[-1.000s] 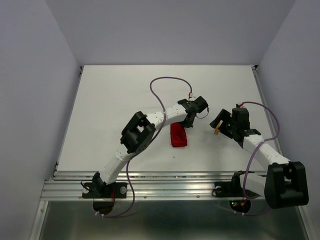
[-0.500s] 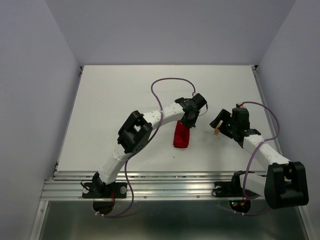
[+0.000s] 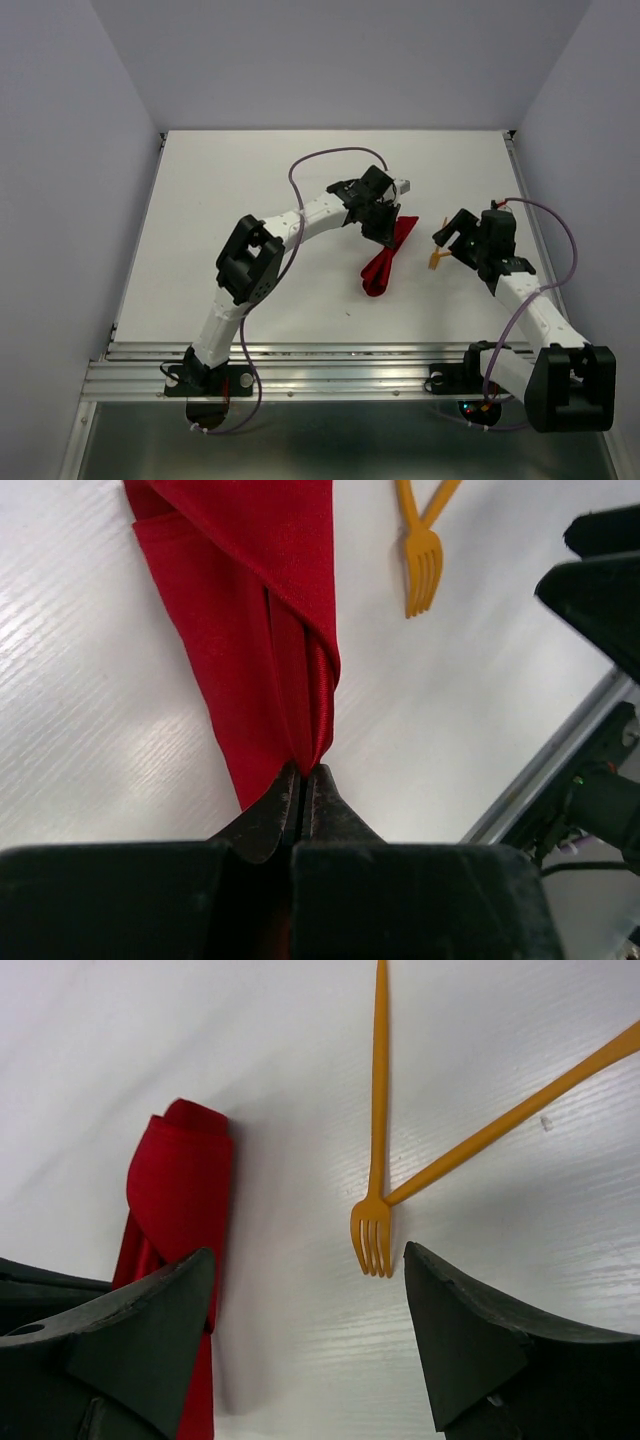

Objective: Fold the napkin into a case and place the utensils inside
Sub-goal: Turn over the smaller rectangle-folded napkin at the center of the board.

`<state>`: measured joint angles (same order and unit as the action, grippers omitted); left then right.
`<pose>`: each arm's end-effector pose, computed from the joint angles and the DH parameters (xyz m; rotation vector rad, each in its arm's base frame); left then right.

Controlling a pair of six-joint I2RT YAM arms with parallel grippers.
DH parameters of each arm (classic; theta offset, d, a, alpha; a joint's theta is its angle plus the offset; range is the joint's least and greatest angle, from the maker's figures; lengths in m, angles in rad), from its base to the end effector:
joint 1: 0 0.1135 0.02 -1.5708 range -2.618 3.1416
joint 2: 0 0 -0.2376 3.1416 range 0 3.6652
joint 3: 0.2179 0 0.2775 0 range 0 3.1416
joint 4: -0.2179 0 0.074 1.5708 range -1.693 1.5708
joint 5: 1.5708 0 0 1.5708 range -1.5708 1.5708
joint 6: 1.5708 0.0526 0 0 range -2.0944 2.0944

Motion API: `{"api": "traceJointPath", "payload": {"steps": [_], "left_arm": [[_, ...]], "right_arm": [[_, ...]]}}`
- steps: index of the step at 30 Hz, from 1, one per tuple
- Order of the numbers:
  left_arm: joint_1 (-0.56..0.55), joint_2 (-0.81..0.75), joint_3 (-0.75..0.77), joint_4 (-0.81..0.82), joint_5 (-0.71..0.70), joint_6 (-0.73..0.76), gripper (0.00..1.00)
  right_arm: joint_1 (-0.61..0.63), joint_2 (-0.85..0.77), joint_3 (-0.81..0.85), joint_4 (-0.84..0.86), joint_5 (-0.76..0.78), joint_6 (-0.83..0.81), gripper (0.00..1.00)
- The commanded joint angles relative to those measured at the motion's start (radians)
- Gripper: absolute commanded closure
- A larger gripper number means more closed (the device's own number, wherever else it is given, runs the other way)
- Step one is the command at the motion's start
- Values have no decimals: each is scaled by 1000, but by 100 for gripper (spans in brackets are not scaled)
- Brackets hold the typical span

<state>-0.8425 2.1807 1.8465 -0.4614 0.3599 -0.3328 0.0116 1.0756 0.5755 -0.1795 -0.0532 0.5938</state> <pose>0.3309 -0.3989 0.1880 0.8172 2.3937 -0.9528 0.2720 0.0060 0.1658 0.6260 2.1901 0.3821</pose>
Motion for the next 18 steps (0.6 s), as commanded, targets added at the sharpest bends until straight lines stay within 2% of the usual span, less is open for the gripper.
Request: {"api": "traceJointPath", "payload": {"steps": [1, 8, 18], "left_arm": [[17, -47, -12, 76, 175, 20, 100], [66, -9, -50, 205, 416, -20, 100], [129, 60, -99, 311, 524, -46, 100]], "right_arm": [[-30, -46, 63, -20, 9, -19, 19], [-39, -45, 73, -28, 4, -19, 19], [-39, -29, 67, -28, 6, -22, 18]]}}
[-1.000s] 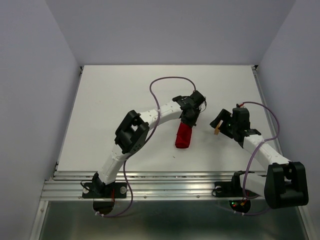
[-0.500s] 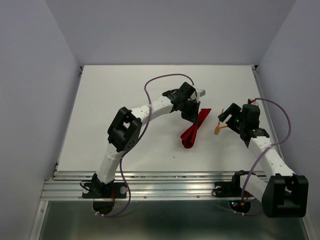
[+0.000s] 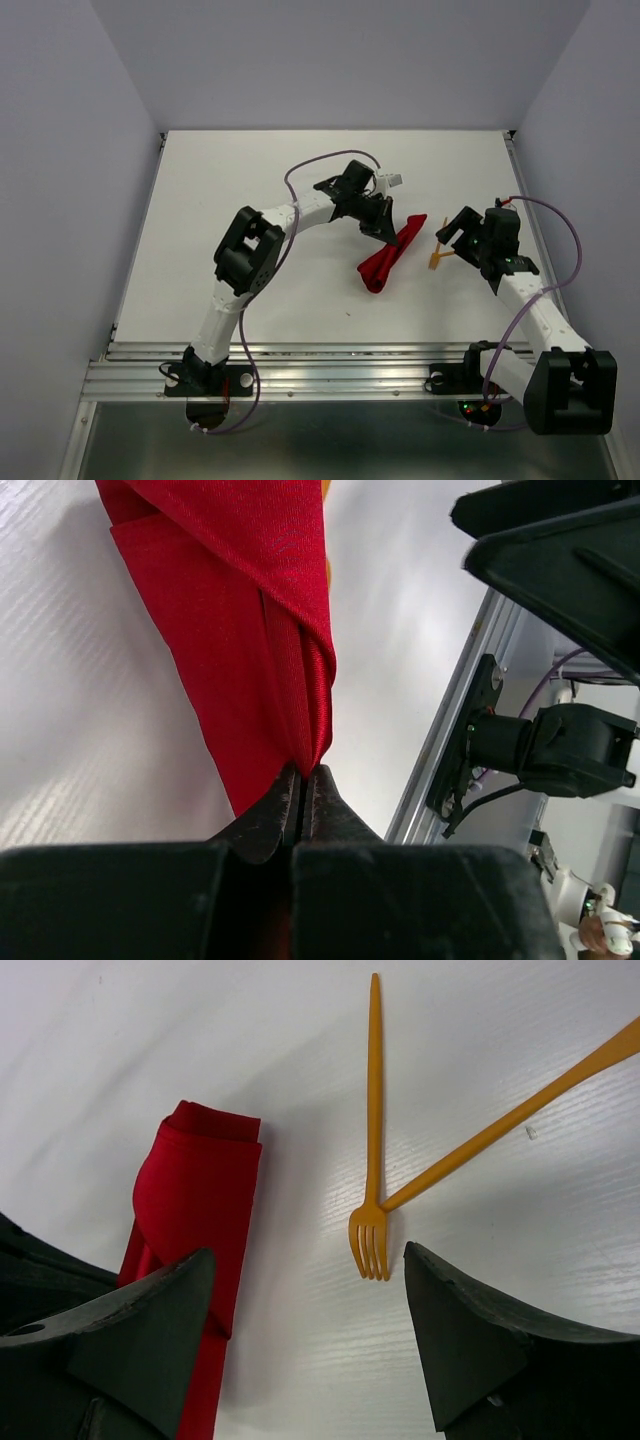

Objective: Fold the napkin into a case and place the utensils inside
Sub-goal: Turn over the smaller rectangle-folded napkin at the center of the board.

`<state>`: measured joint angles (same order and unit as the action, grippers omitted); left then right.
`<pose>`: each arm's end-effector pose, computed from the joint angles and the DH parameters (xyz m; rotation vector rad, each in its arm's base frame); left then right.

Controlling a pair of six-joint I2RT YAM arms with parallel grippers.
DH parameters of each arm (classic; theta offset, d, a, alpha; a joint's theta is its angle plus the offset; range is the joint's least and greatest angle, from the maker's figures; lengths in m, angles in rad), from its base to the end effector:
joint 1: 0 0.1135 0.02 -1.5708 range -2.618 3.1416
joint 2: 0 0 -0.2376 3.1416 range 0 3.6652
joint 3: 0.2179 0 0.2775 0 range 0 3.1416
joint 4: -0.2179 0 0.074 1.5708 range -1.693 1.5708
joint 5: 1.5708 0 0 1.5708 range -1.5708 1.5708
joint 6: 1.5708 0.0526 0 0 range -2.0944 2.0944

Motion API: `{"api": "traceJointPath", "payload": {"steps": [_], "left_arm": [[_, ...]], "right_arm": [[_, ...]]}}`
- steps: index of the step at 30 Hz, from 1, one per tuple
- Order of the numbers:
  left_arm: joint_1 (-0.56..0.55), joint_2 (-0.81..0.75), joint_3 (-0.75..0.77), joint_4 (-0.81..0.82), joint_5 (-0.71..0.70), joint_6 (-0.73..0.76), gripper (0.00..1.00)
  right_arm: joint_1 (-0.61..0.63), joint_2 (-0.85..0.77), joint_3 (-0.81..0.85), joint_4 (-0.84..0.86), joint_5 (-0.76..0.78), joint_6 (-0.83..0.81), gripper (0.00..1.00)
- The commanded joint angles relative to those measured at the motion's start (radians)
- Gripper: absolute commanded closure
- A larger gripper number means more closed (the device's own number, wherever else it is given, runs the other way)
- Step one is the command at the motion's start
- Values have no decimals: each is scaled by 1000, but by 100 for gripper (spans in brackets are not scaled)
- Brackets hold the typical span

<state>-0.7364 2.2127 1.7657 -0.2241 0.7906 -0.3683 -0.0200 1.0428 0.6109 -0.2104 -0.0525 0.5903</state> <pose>0.3597 -0.3766 0.1718 0.9050 2.2471 -1.4452 0.2728 -0.0027 0.1840 0.6442 2.1429 0.3715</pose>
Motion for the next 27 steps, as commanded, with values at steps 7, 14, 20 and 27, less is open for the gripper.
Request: {"api": "traceJointPath", "payload": {"steps": [7, 14, 20, 27], "left_arm": [[54, 59, -37, 109, 119, -4, 100], [86, 58, -69, 132, 127, -4, 100], [114, 58, -91, 134, 122, -4, 84], [137, 58, -106, 112, 93, 3, 60]], "right_arm": [[-8, -1, 27, 3, 11, -27, 18], [-8, 6, 21, 3, 3, -29, 18], [-8, 36, 24, 6, -44, -50, 19], [-8, 143, 32, 98, -226, -87, 38]]}}
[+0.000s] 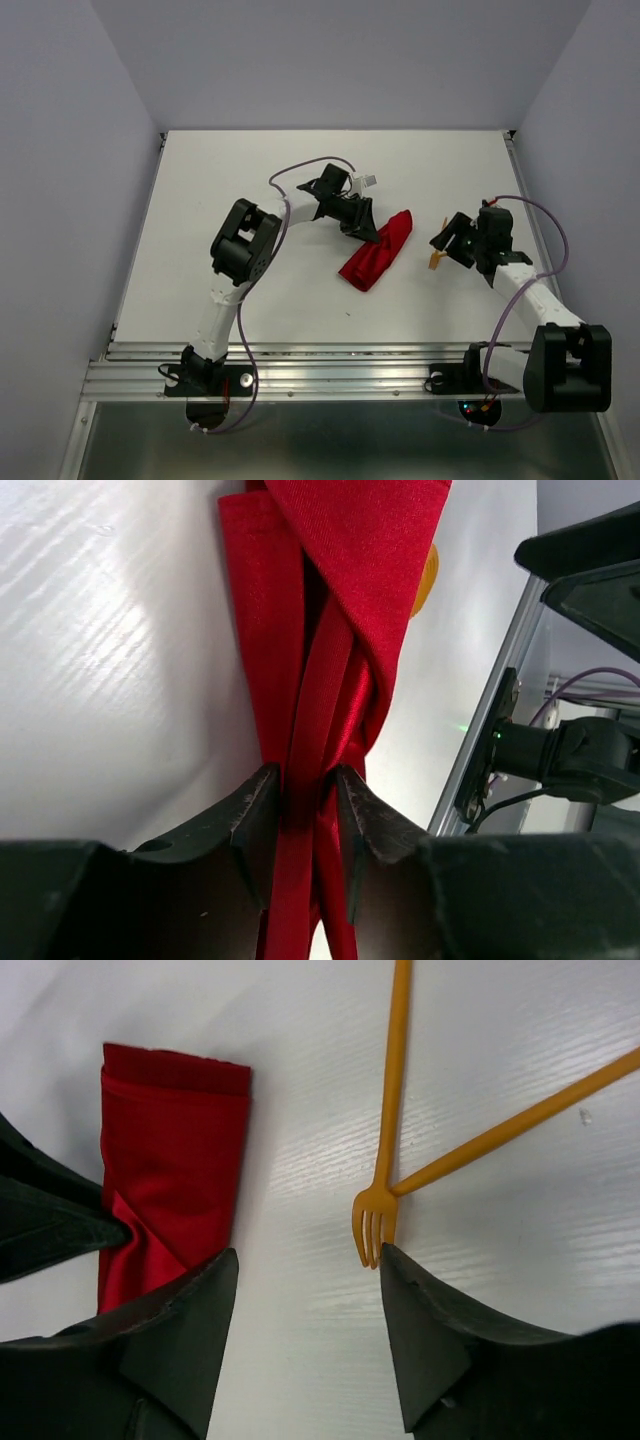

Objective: Fold the napkin into a case and place the utensils inside
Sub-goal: Turn over the smaller rectangle-folded napkin at the center of the board.

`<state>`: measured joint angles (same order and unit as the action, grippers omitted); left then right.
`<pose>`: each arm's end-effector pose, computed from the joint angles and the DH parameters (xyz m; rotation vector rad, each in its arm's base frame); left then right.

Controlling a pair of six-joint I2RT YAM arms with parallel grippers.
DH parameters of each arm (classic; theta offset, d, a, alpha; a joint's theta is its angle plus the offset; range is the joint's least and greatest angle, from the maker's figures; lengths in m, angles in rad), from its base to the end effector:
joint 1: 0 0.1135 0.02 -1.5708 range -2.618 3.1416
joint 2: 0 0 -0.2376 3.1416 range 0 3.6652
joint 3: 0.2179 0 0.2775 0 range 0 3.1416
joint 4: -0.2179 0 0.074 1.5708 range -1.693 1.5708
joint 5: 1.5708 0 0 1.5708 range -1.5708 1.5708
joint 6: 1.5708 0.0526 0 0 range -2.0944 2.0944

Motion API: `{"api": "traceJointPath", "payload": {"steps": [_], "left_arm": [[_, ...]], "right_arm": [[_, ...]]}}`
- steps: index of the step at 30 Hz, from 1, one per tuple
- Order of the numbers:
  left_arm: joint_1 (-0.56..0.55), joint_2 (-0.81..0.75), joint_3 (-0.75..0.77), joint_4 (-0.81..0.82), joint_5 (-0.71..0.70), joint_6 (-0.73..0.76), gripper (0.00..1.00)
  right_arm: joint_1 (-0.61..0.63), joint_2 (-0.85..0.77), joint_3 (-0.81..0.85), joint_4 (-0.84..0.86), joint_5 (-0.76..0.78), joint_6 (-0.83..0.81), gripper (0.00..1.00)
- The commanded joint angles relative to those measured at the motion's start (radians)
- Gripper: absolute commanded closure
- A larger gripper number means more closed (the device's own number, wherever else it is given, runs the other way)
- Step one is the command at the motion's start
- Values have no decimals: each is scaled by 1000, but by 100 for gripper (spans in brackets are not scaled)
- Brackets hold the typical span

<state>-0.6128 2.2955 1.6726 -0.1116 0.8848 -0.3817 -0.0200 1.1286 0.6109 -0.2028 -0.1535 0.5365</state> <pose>0.3956 -0.3279 0.1101 0.7758 2.3175 -1.5026 0.2782 0.0025 0.1632 0.5595 2.2526 0.4407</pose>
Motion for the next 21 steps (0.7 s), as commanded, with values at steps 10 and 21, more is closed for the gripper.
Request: {"api": "traceJointPath", "payload": {"steps": [10, 21], "left_arm": [[58, -76, -14, -105, -107, 81, 49], [100, -142, -34, -169, -208, 110, 51]], "right_arm": [[132, 318, 148, 224, -167, -14, 89], [216, 572, 337, 286, -169, 16, 89]]}}
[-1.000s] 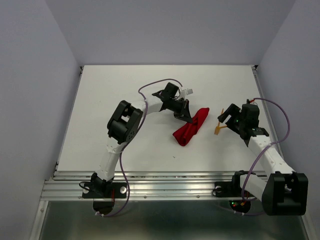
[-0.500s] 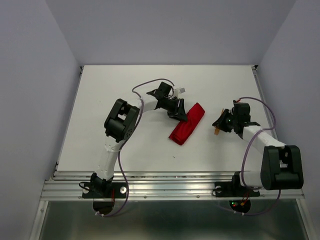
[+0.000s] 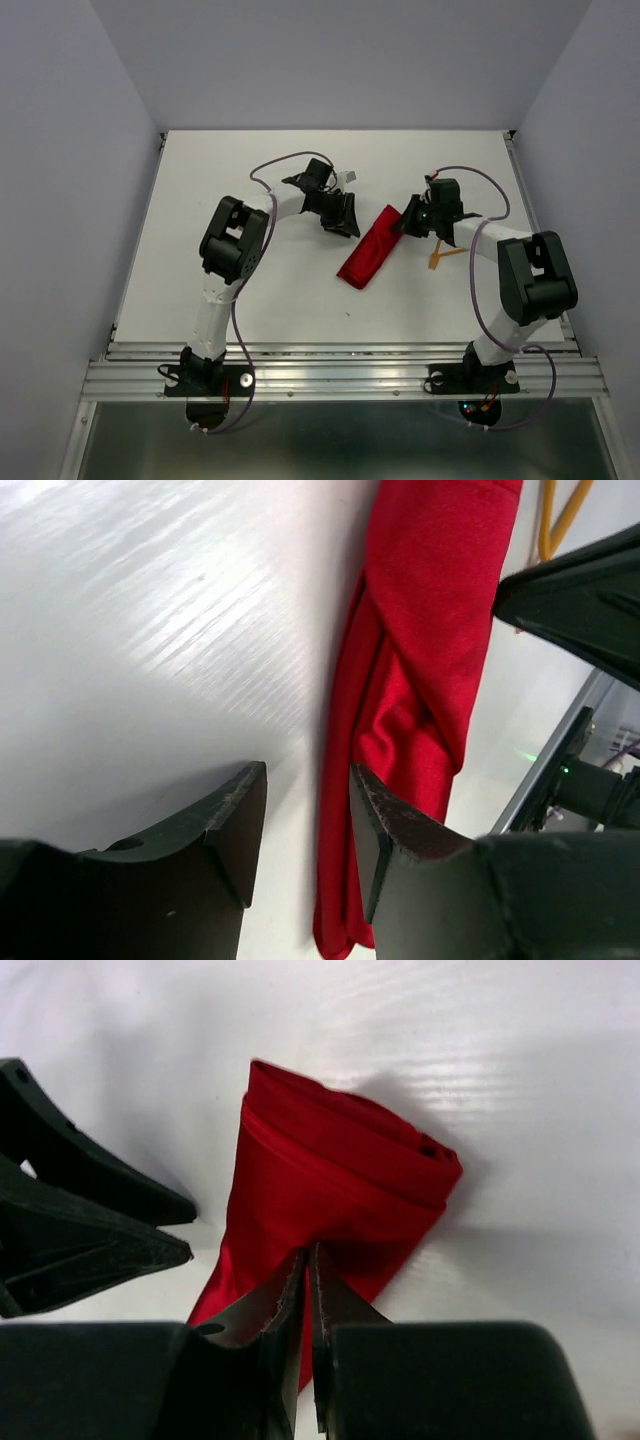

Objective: Fold the napkin into a case and place the utensils inside
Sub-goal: Turn over the smaller rectangle-folded napkin at the center of the board.

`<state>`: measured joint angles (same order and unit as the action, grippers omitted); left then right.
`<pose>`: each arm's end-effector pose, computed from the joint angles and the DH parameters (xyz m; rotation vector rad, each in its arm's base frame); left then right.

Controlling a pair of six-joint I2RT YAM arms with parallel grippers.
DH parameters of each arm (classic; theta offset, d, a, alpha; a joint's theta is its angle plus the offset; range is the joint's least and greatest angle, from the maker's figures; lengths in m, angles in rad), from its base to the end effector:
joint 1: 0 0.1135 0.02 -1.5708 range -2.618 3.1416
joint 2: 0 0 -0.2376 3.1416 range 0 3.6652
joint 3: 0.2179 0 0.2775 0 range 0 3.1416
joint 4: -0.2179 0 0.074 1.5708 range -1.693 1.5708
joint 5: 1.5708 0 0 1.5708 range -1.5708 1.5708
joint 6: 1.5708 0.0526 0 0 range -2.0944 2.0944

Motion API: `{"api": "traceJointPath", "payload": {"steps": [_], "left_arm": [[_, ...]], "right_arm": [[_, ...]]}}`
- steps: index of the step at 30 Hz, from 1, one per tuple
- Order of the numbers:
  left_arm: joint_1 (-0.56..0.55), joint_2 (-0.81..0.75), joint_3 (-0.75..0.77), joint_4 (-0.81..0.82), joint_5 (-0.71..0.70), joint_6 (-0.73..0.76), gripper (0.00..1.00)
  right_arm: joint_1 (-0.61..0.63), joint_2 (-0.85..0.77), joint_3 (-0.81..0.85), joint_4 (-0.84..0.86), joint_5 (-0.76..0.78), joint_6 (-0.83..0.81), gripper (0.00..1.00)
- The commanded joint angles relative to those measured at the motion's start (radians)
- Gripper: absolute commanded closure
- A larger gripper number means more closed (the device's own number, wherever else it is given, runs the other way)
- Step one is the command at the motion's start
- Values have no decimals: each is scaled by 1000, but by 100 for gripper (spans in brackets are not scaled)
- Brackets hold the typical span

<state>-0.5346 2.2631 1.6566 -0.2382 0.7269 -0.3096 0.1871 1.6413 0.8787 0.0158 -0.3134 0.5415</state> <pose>0.4156 -0.2867 0.1065 0.6363 2.4311 -1.2501 0.3557 0.0838 0.1225 0.2578 2.3722 0.7221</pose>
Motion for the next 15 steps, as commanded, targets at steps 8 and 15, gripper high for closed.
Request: {"api": "traceJointPath", "payload": {"steps": [8, 15], "left_arm": [[25, -238, -116, -55, -101, 30, 58], [-36, -355, -270, 11, -112, -13, 88]], "right_arm": [[28, 189, 144, 96, -12, 31, 90], [28, 154, 140, 88, -1, 40, 91]]}}
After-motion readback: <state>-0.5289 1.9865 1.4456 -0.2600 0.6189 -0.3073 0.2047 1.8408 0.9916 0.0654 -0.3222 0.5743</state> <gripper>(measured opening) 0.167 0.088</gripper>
